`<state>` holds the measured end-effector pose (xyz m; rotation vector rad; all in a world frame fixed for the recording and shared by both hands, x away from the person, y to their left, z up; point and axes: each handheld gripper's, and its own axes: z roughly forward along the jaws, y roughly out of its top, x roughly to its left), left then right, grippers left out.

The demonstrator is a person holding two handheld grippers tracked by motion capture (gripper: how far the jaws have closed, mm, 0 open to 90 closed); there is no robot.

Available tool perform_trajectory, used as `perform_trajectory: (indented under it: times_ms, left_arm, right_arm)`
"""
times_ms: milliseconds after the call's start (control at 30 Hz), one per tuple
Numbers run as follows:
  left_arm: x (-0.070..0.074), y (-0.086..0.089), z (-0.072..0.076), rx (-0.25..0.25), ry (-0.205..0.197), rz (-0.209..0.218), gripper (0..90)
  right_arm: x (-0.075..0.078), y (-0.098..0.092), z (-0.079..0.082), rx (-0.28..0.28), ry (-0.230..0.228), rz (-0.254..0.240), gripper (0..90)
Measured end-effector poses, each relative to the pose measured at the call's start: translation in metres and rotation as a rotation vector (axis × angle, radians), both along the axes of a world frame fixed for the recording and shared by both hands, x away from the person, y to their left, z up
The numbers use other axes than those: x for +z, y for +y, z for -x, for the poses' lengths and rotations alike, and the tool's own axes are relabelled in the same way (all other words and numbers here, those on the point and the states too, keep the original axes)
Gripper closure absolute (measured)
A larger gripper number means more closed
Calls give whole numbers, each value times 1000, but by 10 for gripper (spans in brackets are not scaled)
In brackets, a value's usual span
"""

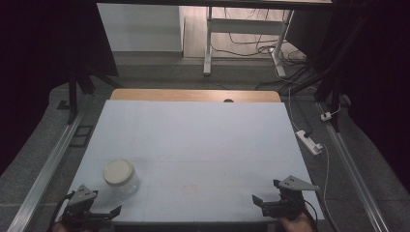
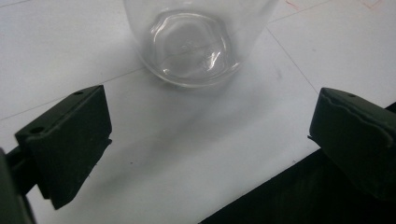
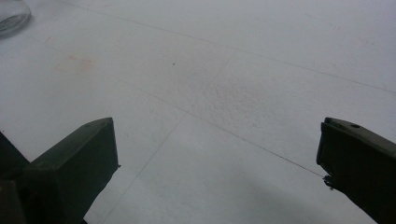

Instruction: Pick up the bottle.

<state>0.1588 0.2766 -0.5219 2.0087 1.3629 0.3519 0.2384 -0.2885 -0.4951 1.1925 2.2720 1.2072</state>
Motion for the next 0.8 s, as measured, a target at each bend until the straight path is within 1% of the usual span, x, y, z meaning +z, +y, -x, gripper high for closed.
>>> perform_trajectory:
  times_ms: [267, 633, 800]
  left_arm:
    - [0, 0, 0, -16, 2, 9, 3]
    - [0, 2, -1, -20, 10, 27, 0]
    - [0, 2, -1, -20, 12, 27, 0]
  right_arm:
    - [0, 1, 0, 19, 3, 3, 0]
    - [0, 2, 0, 39, 6, 12, 0]
    - [-1, 3, 0, 48, 10, 17, 0]
